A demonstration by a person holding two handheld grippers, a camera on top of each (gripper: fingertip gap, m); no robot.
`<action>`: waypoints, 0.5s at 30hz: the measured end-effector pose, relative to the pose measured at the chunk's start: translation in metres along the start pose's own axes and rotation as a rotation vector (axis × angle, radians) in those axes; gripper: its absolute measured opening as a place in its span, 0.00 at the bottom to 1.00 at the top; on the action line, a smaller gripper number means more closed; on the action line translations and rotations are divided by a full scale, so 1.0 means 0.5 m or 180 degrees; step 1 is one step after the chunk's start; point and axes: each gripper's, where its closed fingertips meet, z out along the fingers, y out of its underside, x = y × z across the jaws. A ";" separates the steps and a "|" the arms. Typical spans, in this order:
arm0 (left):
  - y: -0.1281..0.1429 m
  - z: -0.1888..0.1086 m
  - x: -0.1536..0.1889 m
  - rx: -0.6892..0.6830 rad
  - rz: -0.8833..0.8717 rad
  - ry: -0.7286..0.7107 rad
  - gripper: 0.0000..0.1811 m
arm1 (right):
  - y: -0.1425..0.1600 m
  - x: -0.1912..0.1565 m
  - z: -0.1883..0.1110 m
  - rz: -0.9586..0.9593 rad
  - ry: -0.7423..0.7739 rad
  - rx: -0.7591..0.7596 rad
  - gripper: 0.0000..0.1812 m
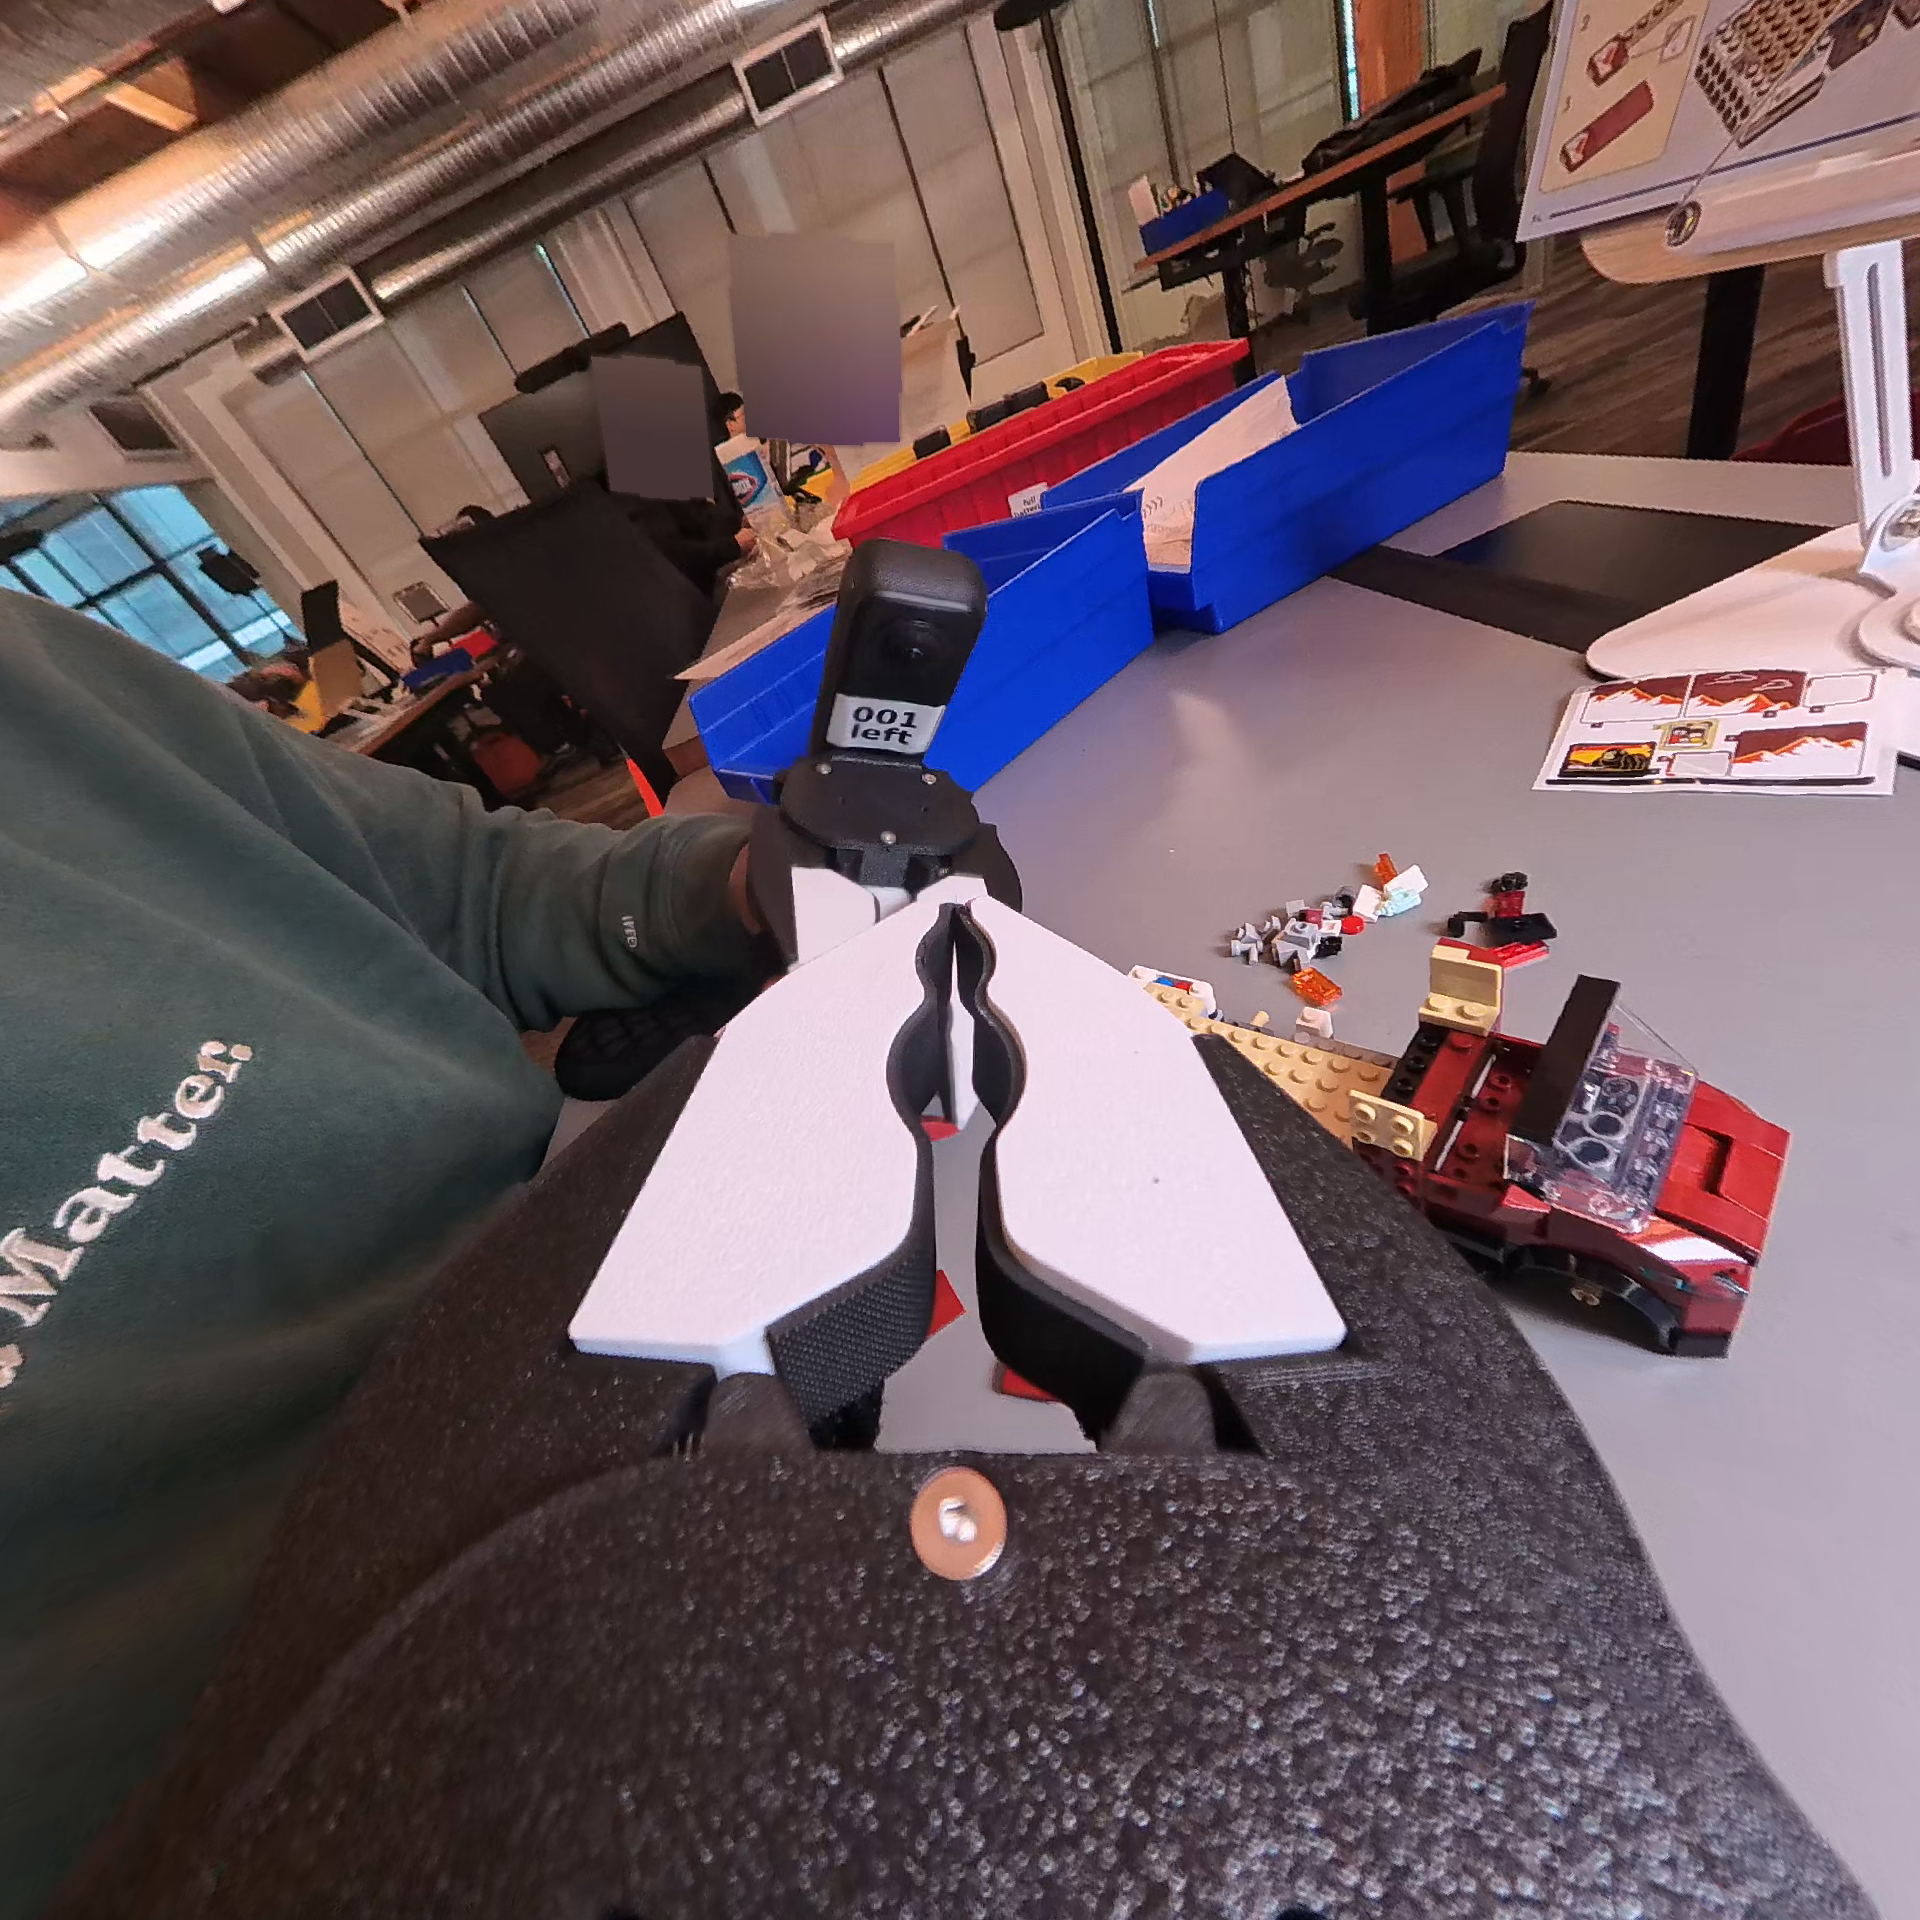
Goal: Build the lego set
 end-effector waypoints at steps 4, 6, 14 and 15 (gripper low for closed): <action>0.027 0.013 -0.042 -0.0318 0.0310 -0.0582 0.09 | 0.000 0.002 -0.001 0.0003 0.0011 0.0000 0.00; 0.034 0.019 -0.054 -0.0468 0.0548 -0.0801 0.09 | 0.001 0.003 -0.001 0.0005 0.0013 -0.0002 0.00; 0.038 0.041 -0.077 -0.0965 0.1352 -0.1117 0.09 | -0.002 0.003 -0.003 0.0011 0.0017 0.0016 0.00; 0.037 0.041 -0.076 -0.1007 0.1455 -0.1129 0.09 | -0.003 0.004 -0.004 0.0009 0.0021 0.0022 0.00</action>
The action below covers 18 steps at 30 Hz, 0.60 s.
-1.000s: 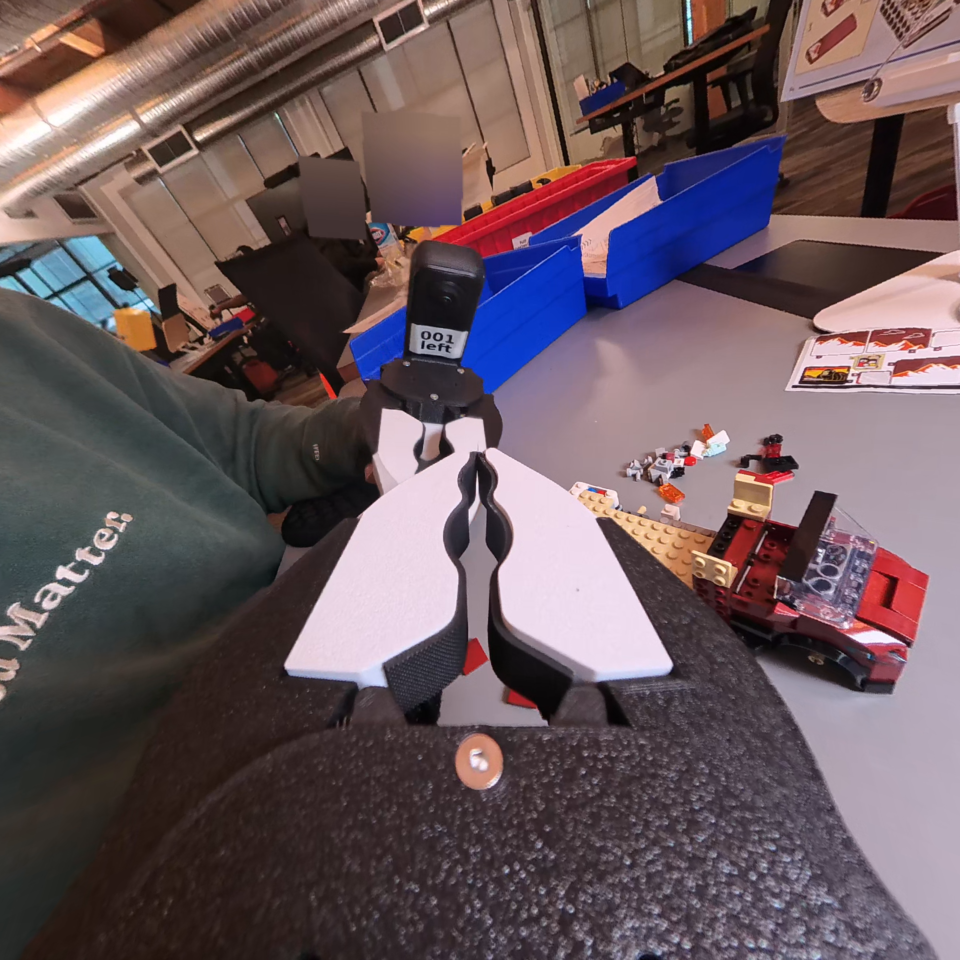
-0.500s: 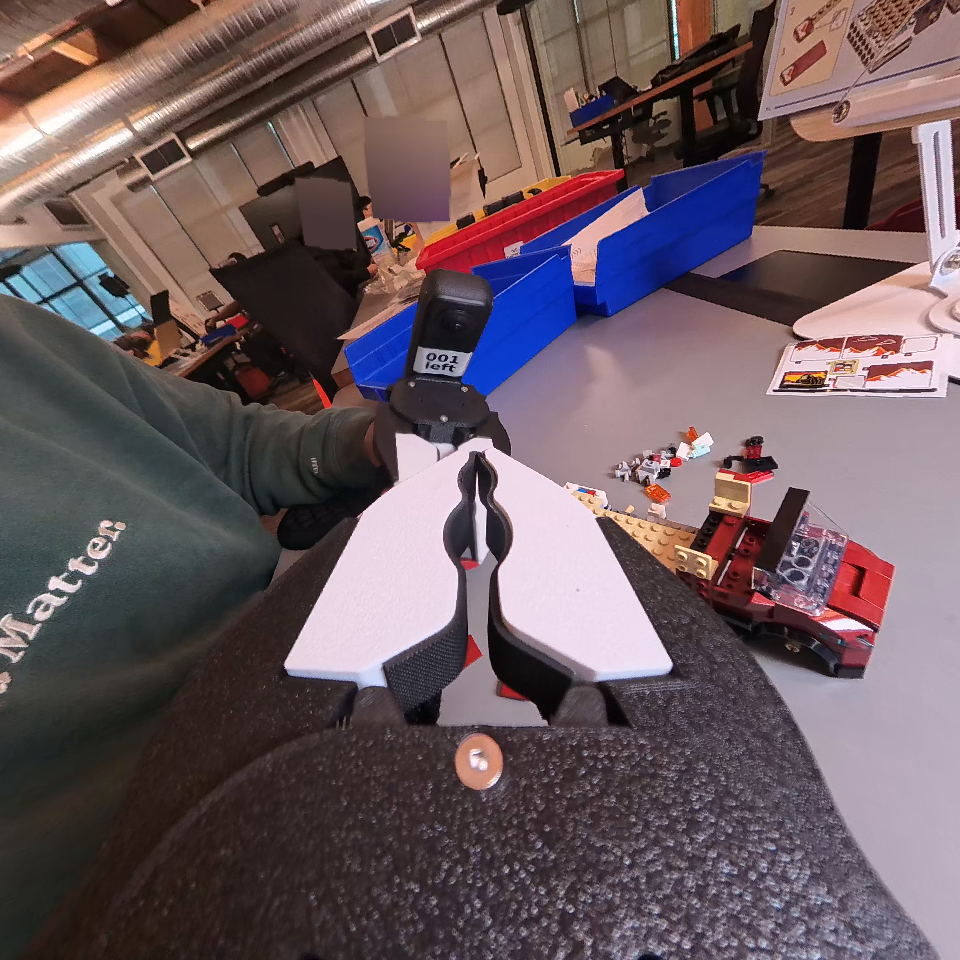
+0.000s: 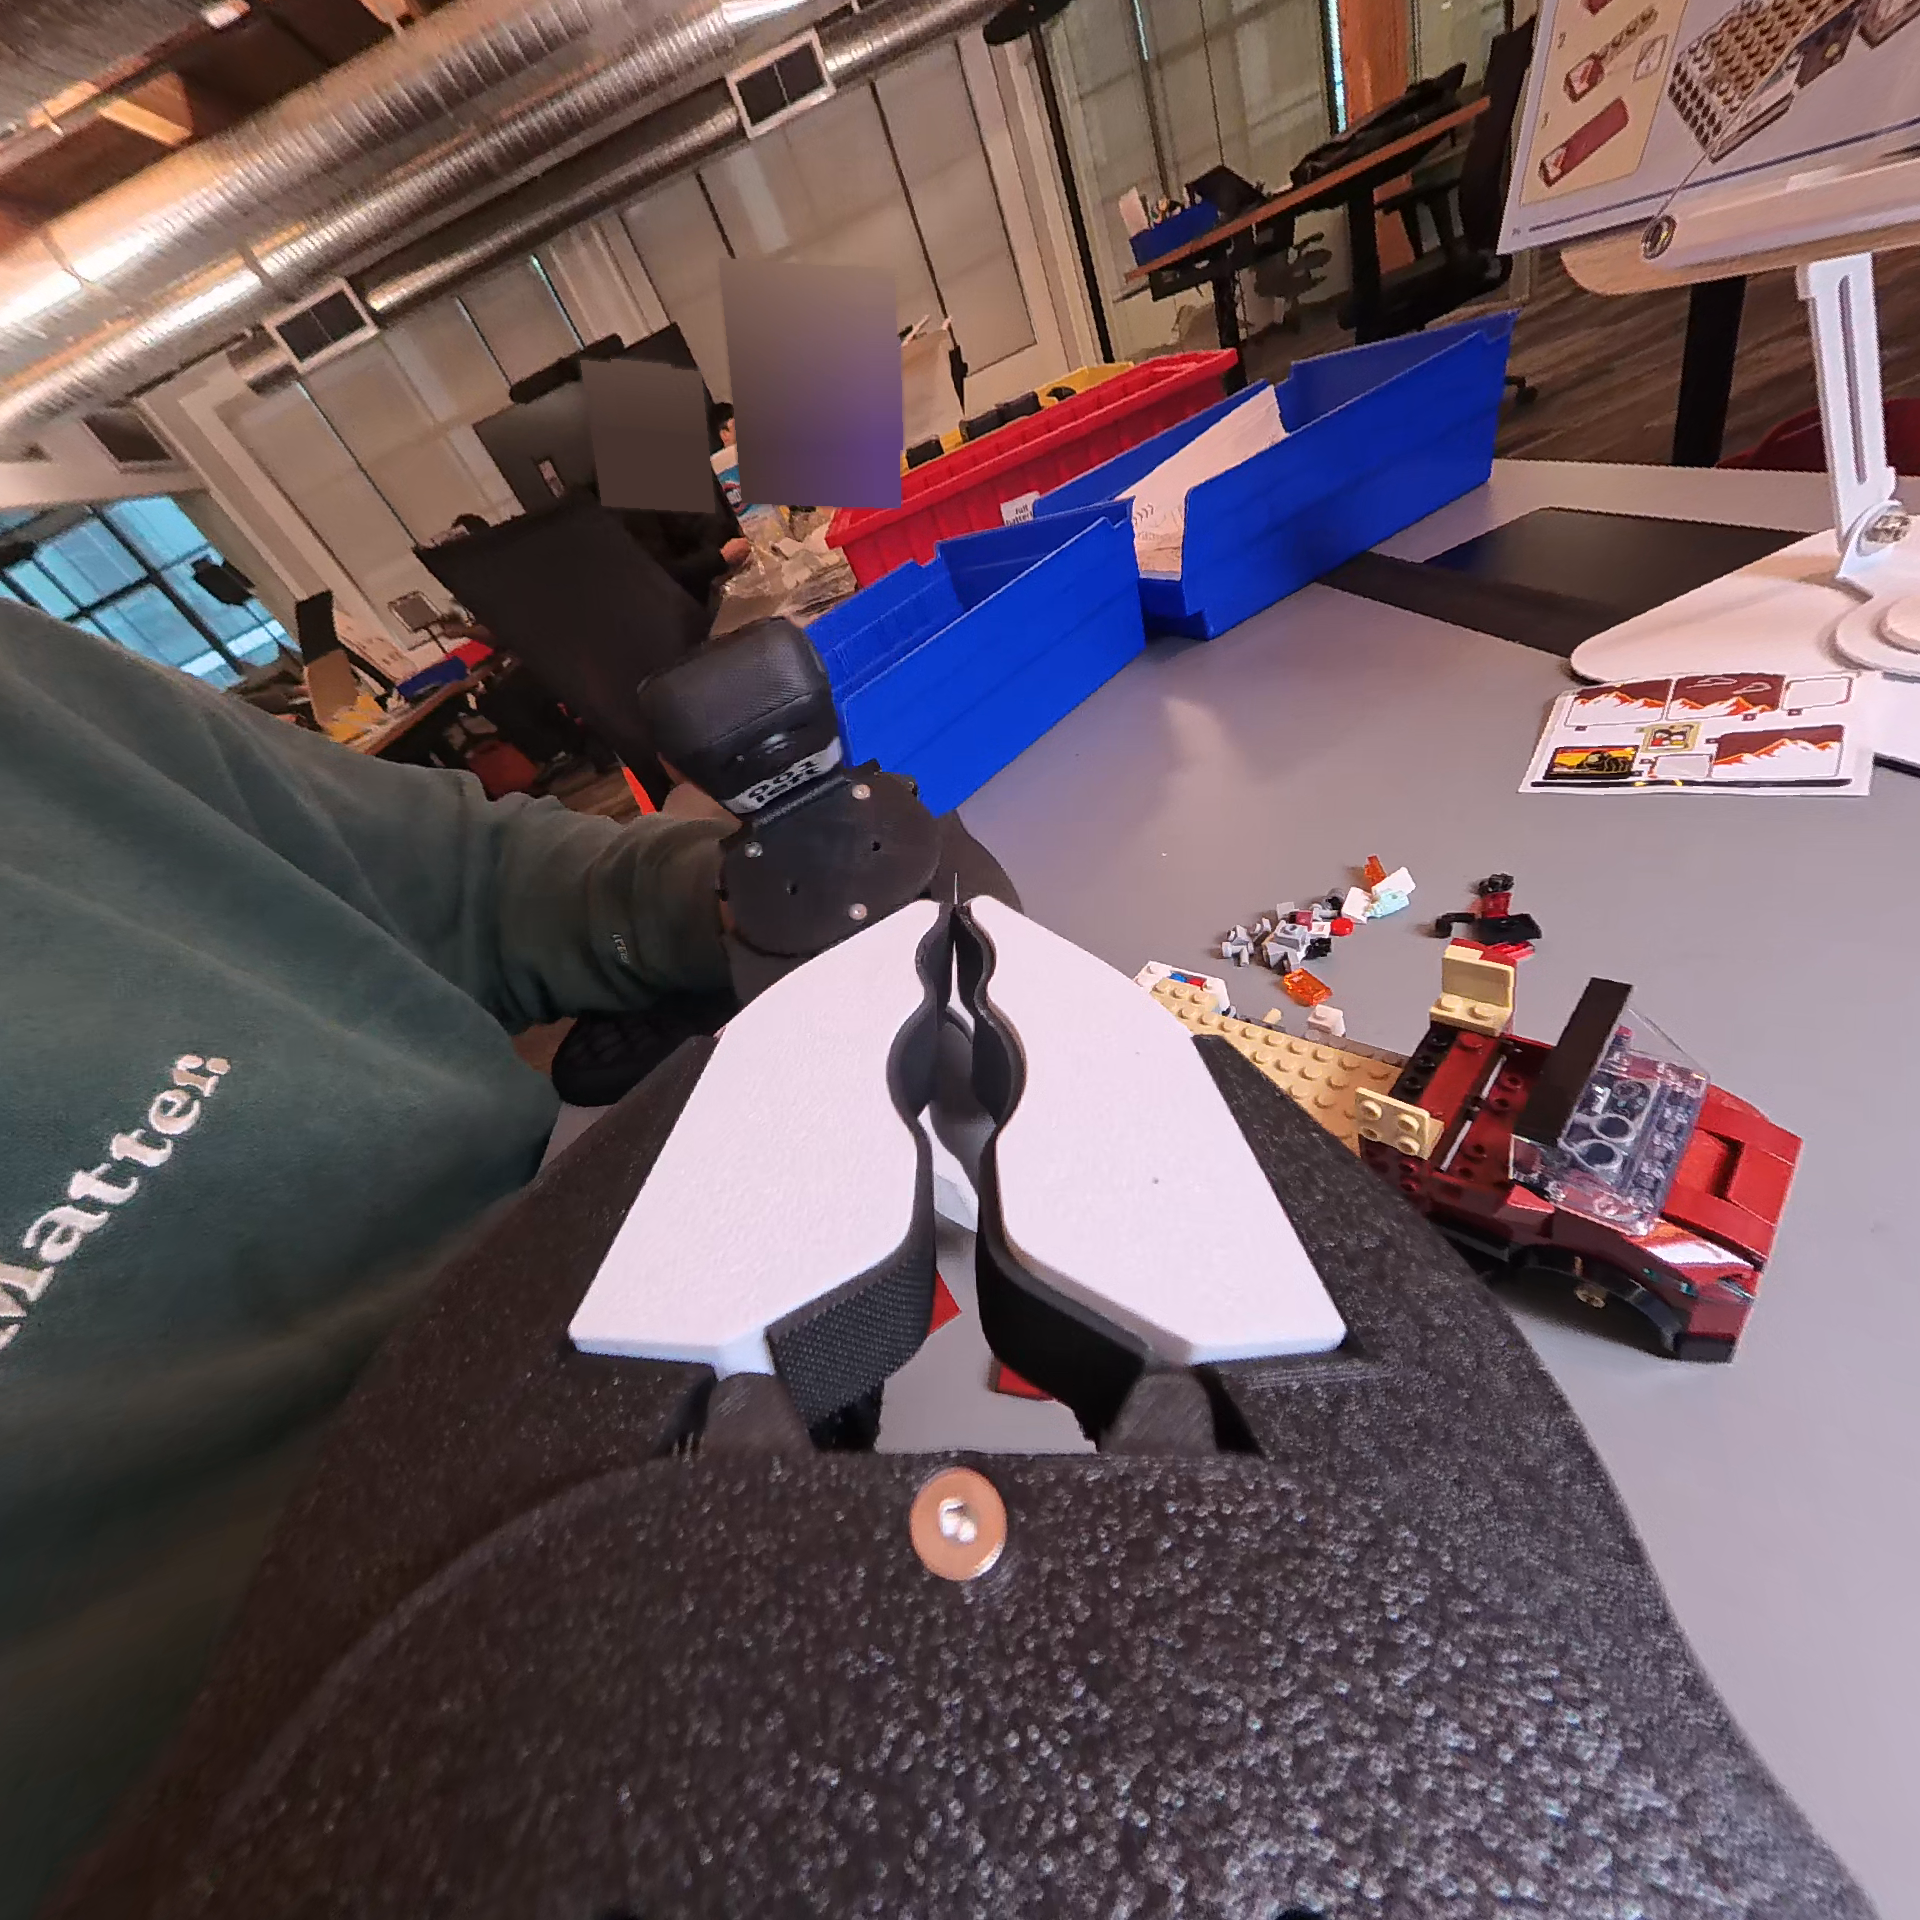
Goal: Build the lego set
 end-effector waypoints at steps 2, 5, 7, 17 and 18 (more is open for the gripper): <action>-0.004 -0.005 0.009 -0.0026 0.0244 0.0028 0.09 | -0.001 0.002 -0.003 0.0010 0.0008 0.0017 0.00; 0.007 -0.010 0.019 -0.0236 0.0617 0.0106 0.09 | -0.003 0.005 -0.008 0.0044 0.0013 0.0046 0.00; 0.018 -0.012 0.024 -0.0472 0.0952 0.0234 0.09 | -0.003 0.006 -0.012 0.0058 0.0015 0.0056 0.00; 0.058 -0.025 0.025 -0.1671 0.2189 0.1200 0.12 | -0.008 0.018 -0.043 0.0119 0.0104 0.0167 0.00; 0.057 -0.029 0.026 -0.1662 0.2115 0.1229 0.14 | -0.009 0.020 -0.047 0.0130 0.0115 0.0185 0.00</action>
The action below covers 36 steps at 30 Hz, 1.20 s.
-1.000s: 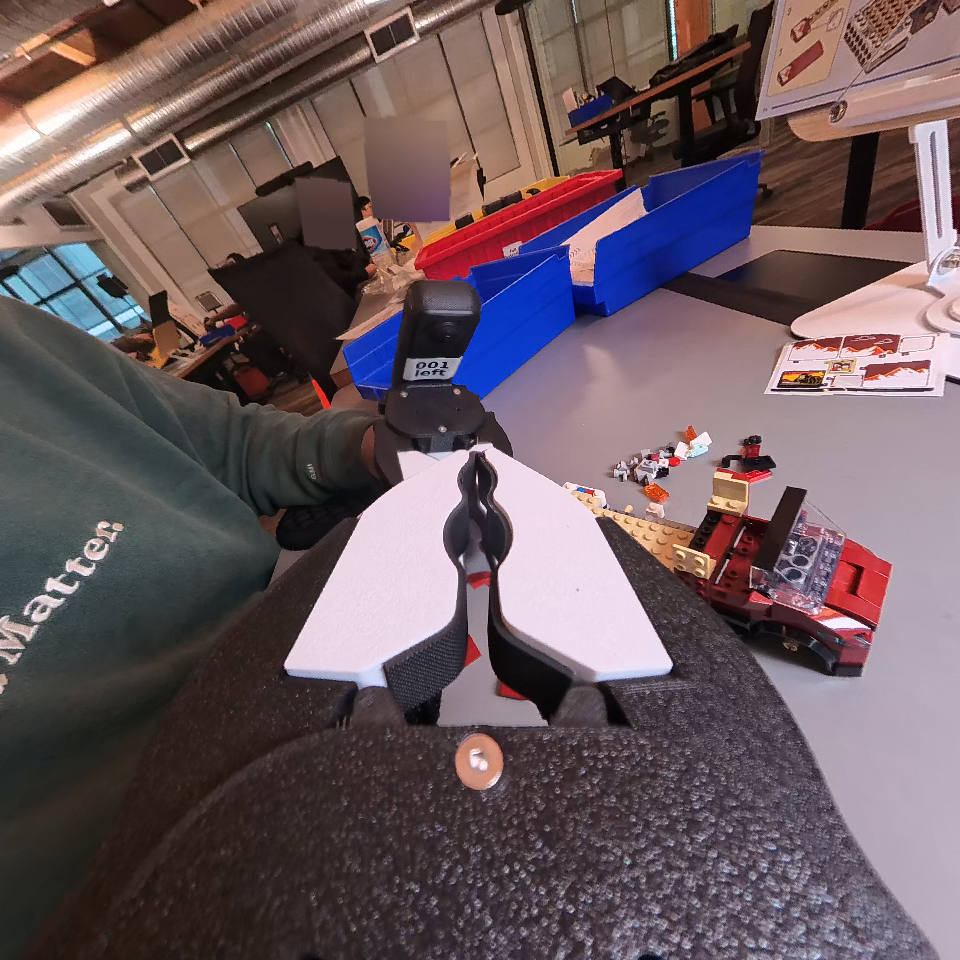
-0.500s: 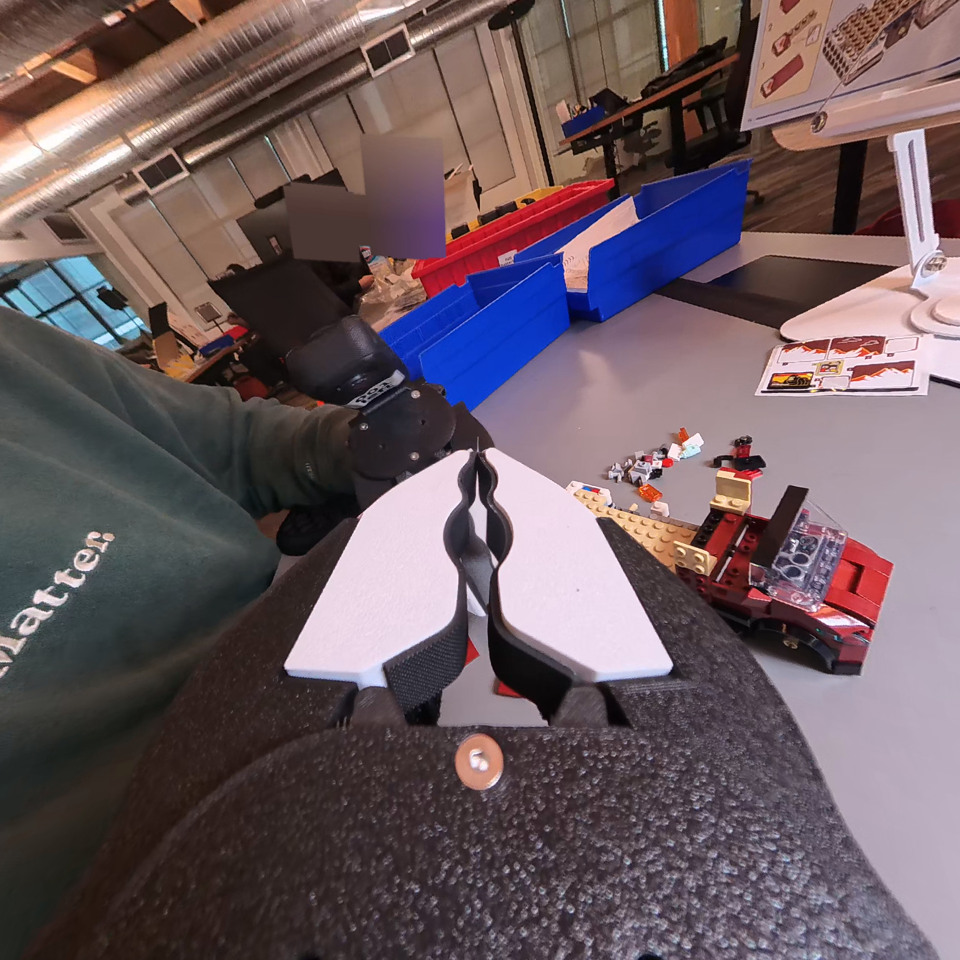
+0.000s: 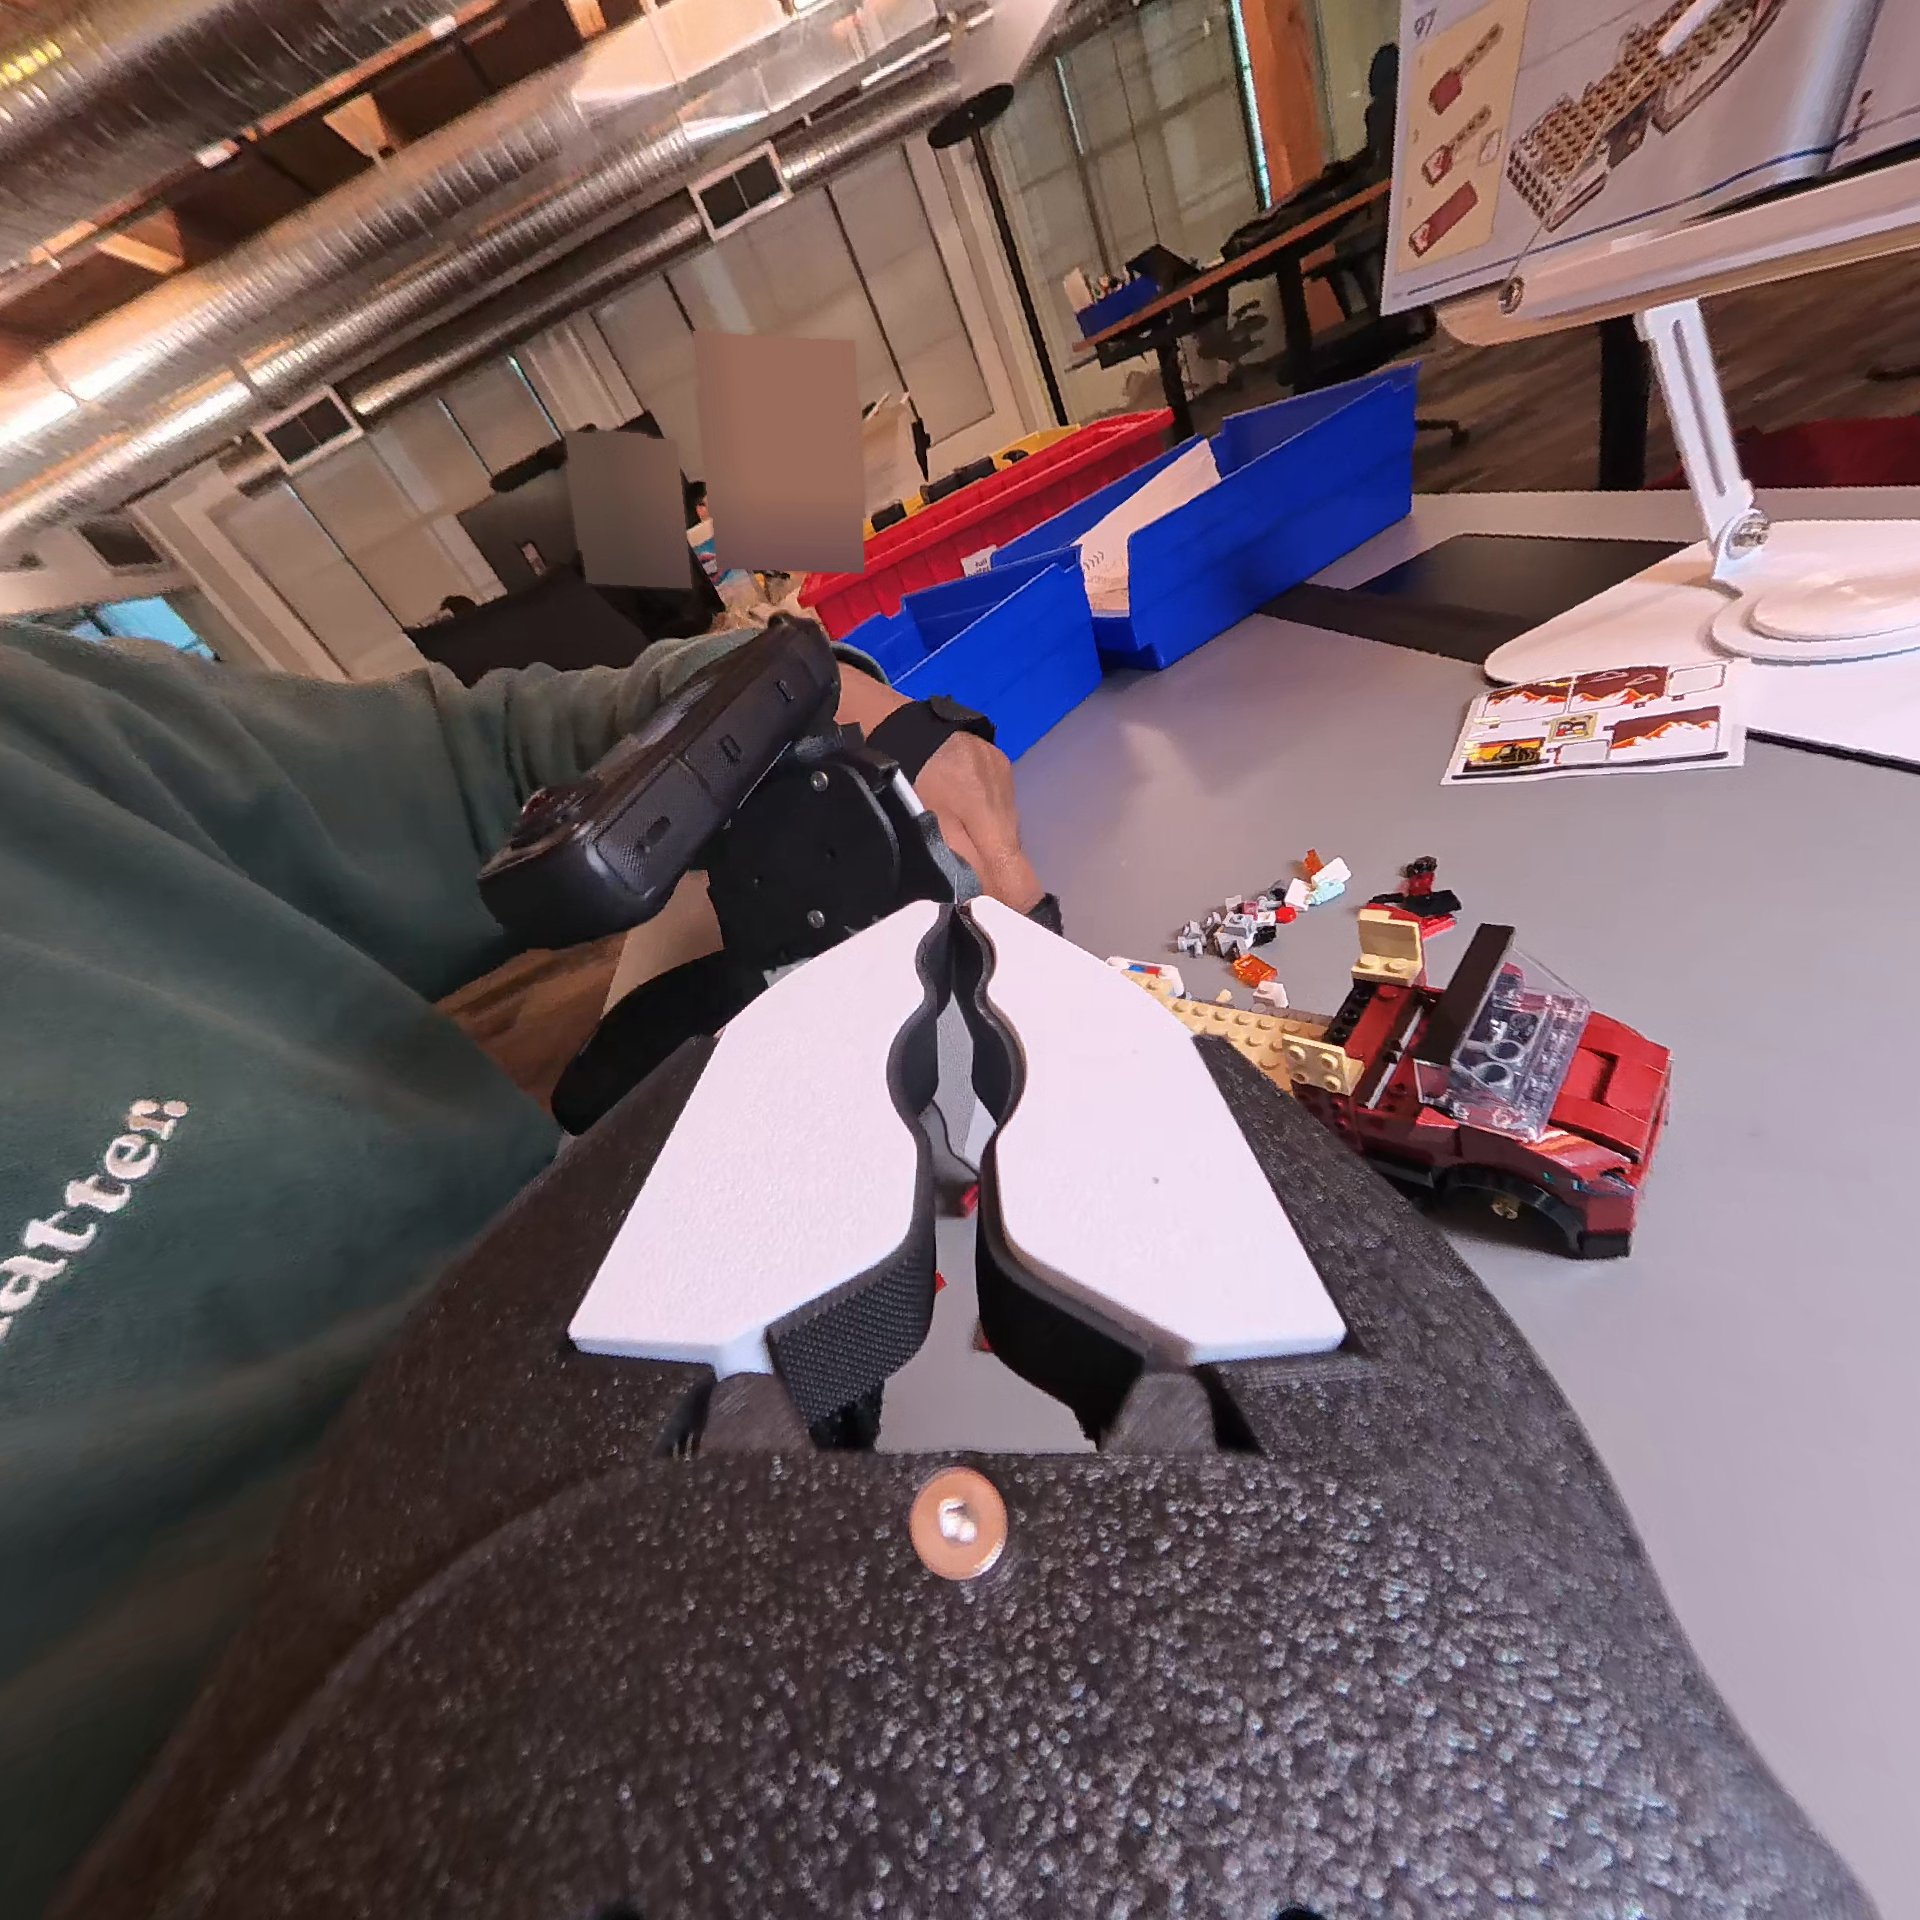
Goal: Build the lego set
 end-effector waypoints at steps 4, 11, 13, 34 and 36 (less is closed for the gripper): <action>0.007 -0.008 -0.002 0.0111 -0.0547 -0.0200 0.22 | -0.006 0.001 -0.013 0.0027 0.0018 0.0069 0.00; 0.017 -0.001 -0.003 0.0527 -0.2190 -0.0805 0.16 | -0.007 -0.001 -0.013 0.0038 0.0005 0.0075 0.00; 0.014 0.008 -0.002 0.0636 -0.2432 -0.0825 0.18 | -0.006 -0.002 -0.012 0.0048 -0.0006 0.0070 0.00; -0.022 0.017 0.083 0.0079 -0.0699 0.0418 0.11 | -0.008 -0.004 -0.016 0.0065 -0.0035 0.0080 0.00; -0.022 0.005 0.076 0.0196 -0.0822 0.0231 0.13 | -0.008 -0.005 -0.015 0.0068 -0.0038 0.0078 0.00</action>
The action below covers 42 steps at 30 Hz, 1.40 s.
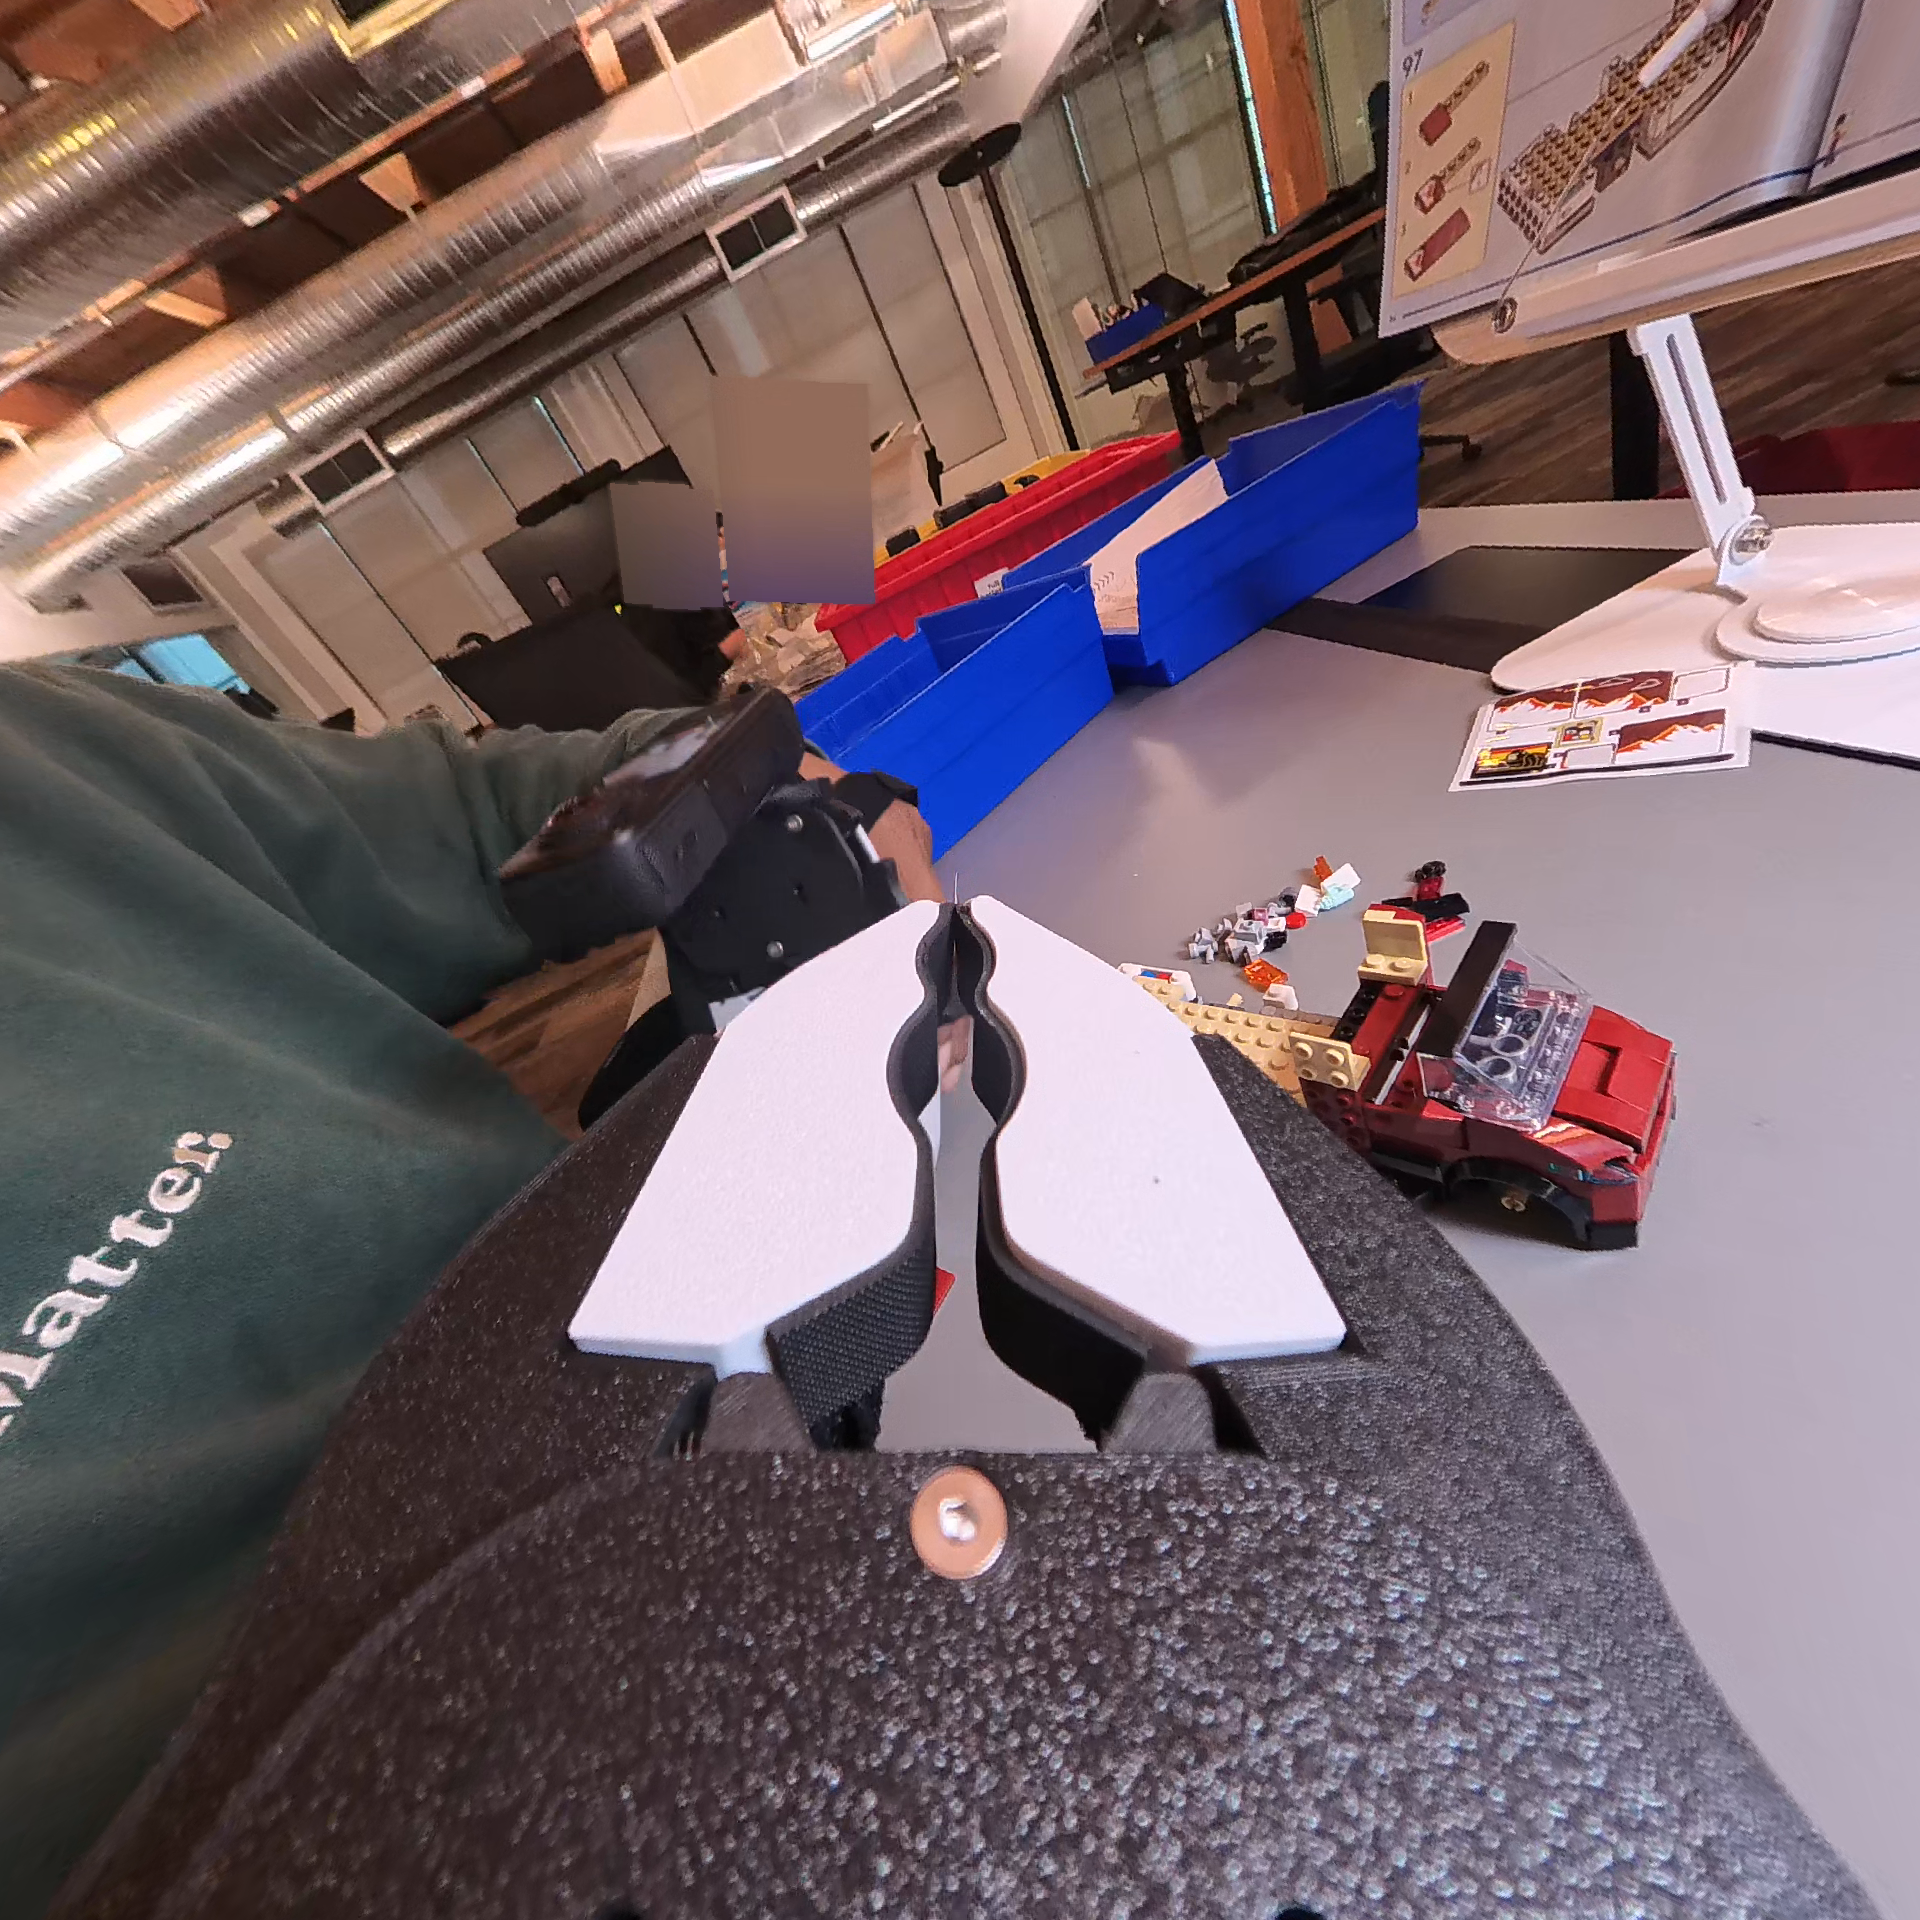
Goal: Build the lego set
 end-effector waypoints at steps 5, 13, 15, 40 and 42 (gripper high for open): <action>0.017 -0.021 -0.028 0.0366 -0.0588 -0.0608 0.18 | 0.004 0.001 0.003 0.0025 -0.0010 -0.0022 0.00; 0.026 0.005 -0.017 0.0613 -0.0937 -0.0777 0.12 | 0.018 -0.001 0.012 0.0057 -0.0051 -0.0095 0.00; 0.022 0.007 -0.017 0.0649 -0.0988 -0.0803 0.11 | 0.019 -0.001 0.013 0.0066 -0.0053 -0.0099 0.00; -0.022 -0.111 -0.047 0.2186 -0.1435 -0.1090 0.13 | 0.060 -0.015 0.070 0.0394 -0.0086 -0.0189 0.00; -0.024 -0.129 -0.051 0.2439 -0.1484 -0.1028 0.11 | 0.064 -0.023 0.084 0.0468 -0.0082 -0.0205 0.00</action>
